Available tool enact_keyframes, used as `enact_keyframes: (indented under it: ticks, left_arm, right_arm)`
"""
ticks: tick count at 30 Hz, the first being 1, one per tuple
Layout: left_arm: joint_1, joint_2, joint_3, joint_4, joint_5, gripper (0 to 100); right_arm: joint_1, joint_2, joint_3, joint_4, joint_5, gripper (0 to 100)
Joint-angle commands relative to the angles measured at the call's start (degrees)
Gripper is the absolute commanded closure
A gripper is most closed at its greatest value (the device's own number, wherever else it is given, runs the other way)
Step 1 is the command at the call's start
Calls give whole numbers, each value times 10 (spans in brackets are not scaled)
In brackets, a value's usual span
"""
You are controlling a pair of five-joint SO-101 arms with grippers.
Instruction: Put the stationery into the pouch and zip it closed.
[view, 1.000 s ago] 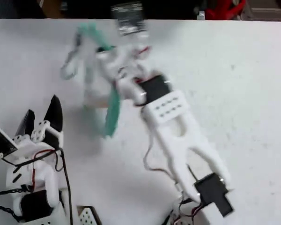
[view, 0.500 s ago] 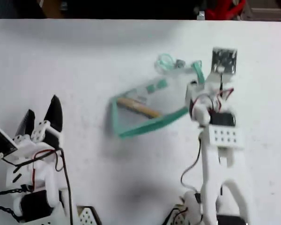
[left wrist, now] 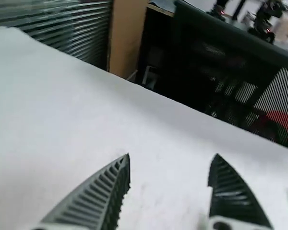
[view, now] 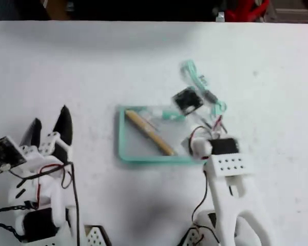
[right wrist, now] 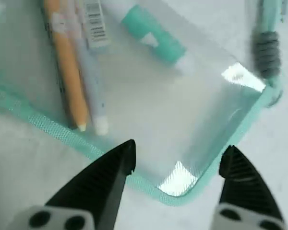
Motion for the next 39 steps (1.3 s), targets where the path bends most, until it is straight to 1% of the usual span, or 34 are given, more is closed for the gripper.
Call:
enact_keyframes:
  ticks: [1, 4, 7, 8, 9, 10, 12, 13, 15, 17, 20, 24, 27, 29, 32, 35, 39]
  left_arm:
    - [48, -3, -11, -21, -87, 808]
    - [71, -2, -16, -19, -157, 865]
    - [75, -2, -32, 7, -227, 956]
    - [76, -2, -40, 24, -247, 980]
    - [76, -2, -49, 41, -264, 978]
    - [77, -2, -62, 59, -278, 972]
    - [77, 0, -96, 83, -299, 979]
    - [77, 0, -114, 91, -303, 978]
    - [77, 2, -156, 105, -306, 977]
    - [77, 27, -209, 121, -309, 977]
    - [78, 109, -323, 180, -334, 977]
    - [78, 245, -500, 296, -335, 977]
    - [78, 303, -612, 365, -335, 977]
    - [81, 307, -658, 392, -338, 977]
    - [122, 289, -681, 407, -339, 977]
    - [167, 247, -656, 404, -340, 977]
    - [185, 160, -586, 389, -337, 977]
  right_arm:
    - [13, -15, -105, 75, 25, 755]
    - [70, -15, -194, 117, 25, 823]
    - [112, -15, -224, 128, 25, 985]
    - [112, -12, -222, 131, 19, 985]
    - [110, -10, -215, 131, 4, 958]
    - [109, -14, -207, 133, -21, 954]
    - [98, -15, -211, 134, -85, 984]
    - [93, -15, -223, 137, -119, 982]
    - [82, -15, -272, 158, -172, 978]
    - [68, -15, -344, 197, -207, 981]
    - [32, -15, -471, 278, -243, 981]
    - [-44, -15, -627, 366, -273, 981]
    - [-102, -24, -710, 413, -279, 981]
    - [-130, -56, -723, 415, -279, 981]
    - [-156, -134, -705, 408, -279, 981]
    - [-160, -228, -663, 397, -274, 982]
    - [-160, -362, -545, 382, -273, 982]
